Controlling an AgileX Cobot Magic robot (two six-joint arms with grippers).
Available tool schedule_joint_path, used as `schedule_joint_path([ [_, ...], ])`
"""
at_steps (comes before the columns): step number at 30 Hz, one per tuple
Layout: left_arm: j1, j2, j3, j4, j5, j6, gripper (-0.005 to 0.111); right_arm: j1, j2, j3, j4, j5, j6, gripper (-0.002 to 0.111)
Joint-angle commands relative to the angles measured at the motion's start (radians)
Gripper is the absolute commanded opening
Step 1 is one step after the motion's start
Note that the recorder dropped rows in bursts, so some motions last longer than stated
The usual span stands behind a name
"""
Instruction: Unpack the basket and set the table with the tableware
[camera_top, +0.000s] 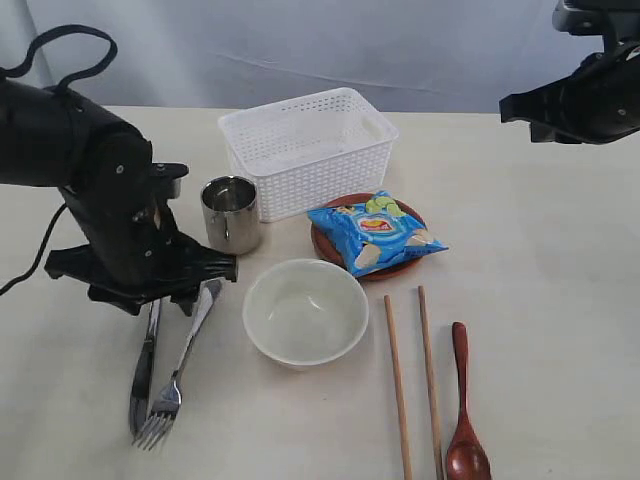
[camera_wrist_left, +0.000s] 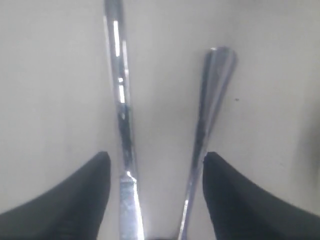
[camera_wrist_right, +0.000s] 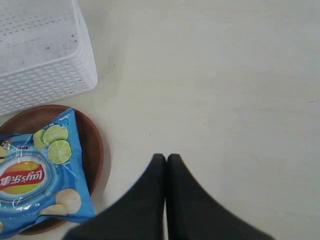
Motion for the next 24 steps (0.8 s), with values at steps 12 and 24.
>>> schedule_joint_path([
  [12, -0.154, -0.001, -0.003, 0.085, 0.023, -0.016, 0.053, 0.002, -0.008, 0.004, 0.000, 0.027, -0.008, 0.000],
  [24, -0.154, -0.001, 0.088, 0.086, -0.072, -0.012, 0.043, 0.002, -0.008, 0.004, 0.000, 0.029, -0.018, 0.000],
])
